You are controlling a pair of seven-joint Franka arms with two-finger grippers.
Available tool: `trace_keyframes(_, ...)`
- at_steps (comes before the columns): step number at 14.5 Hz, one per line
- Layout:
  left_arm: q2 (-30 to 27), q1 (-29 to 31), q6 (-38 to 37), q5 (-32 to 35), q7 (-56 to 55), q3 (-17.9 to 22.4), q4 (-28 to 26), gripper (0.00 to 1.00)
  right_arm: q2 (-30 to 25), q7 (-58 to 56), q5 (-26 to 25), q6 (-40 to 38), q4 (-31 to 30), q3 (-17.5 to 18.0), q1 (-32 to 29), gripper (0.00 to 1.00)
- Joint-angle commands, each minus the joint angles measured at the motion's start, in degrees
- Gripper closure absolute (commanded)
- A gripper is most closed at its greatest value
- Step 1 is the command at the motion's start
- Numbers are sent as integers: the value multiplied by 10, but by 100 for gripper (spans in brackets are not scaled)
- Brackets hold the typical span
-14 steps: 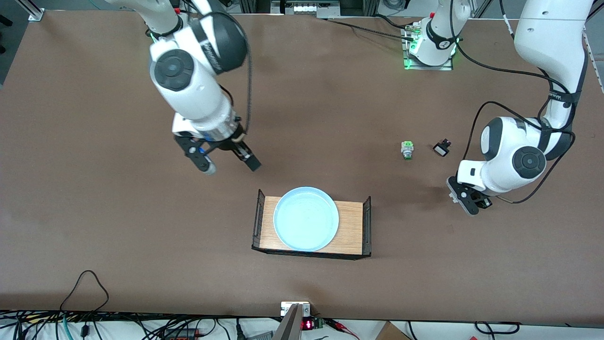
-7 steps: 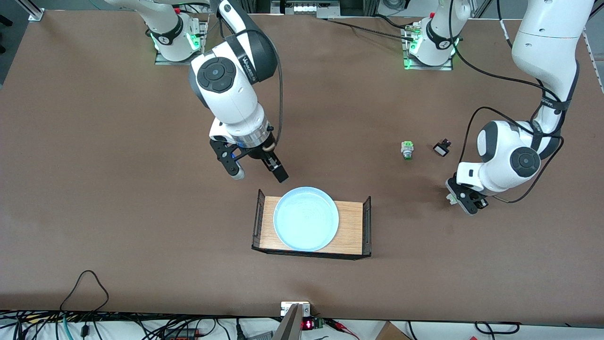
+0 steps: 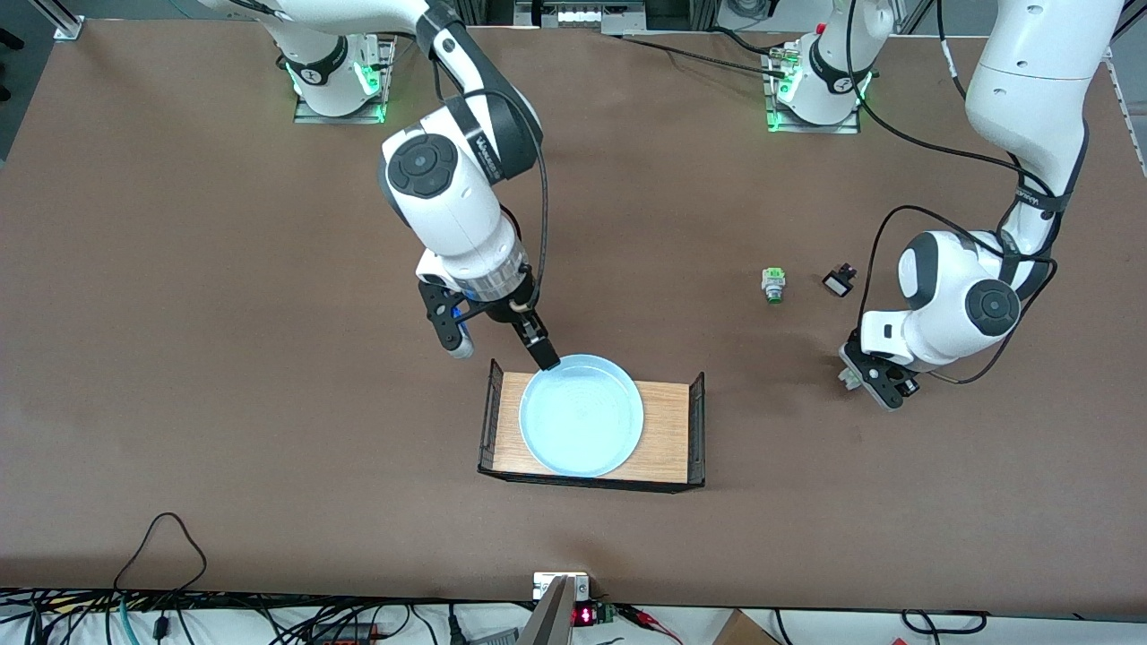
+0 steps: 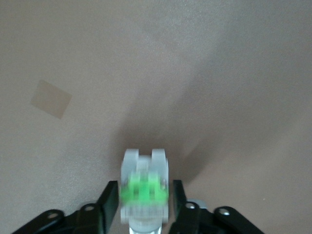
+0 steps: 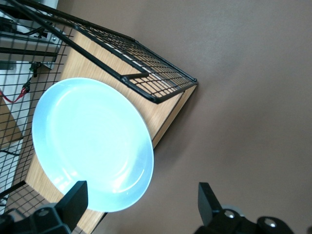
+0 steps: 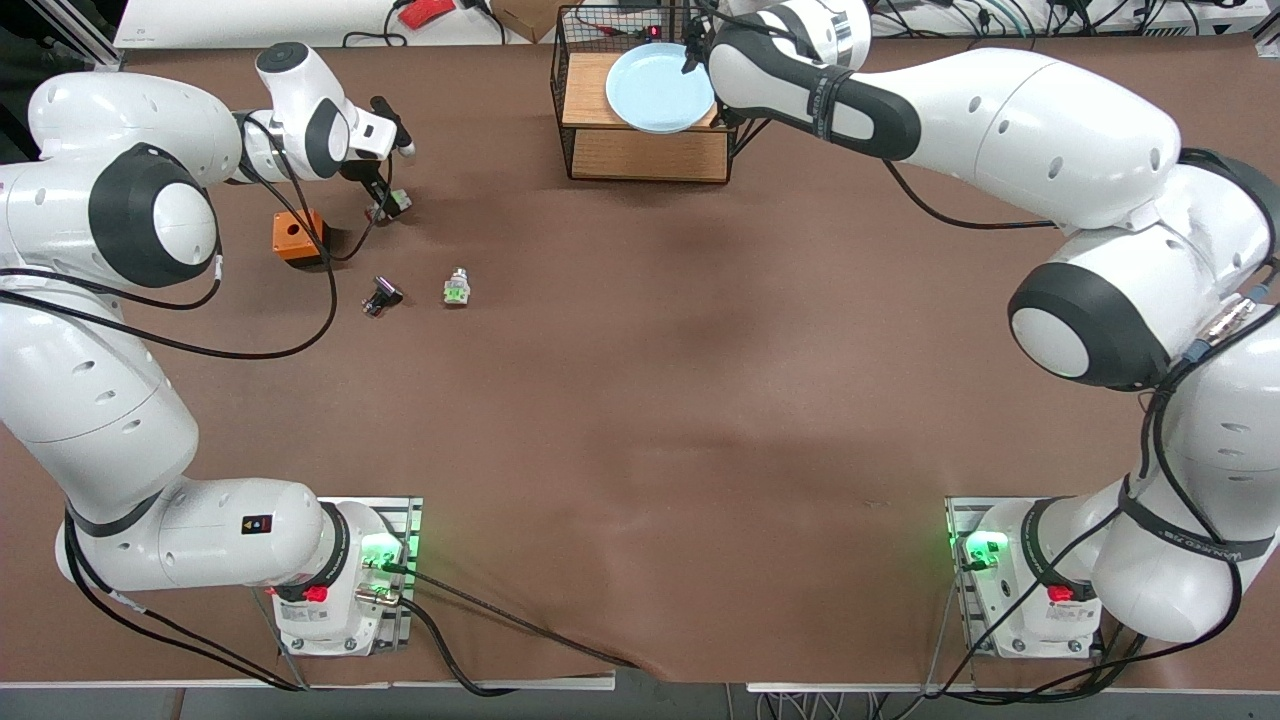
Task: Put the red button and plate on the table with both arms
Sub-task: 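Lower the button near the orange box while the right gripper reaches the plate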
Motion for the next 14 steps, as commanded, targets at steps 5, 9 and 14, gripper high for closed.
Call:
trace_keyframes(5, -68, -3, -132, -11, -34, -16, 19, 0, 38, 17, 19, 24, 22, -6, -15, 0)
trace_keyframes(9, -113, -4, -284, -11, -137, -19, 74, 0, 54, 19, 20, 56, 23, -4, -13, 0)
trace_keyframes(14, -121, -21, -514, 3, -311, -22, 260, 0, 62, 19, 31, 82, 22, -4, -15, 0)
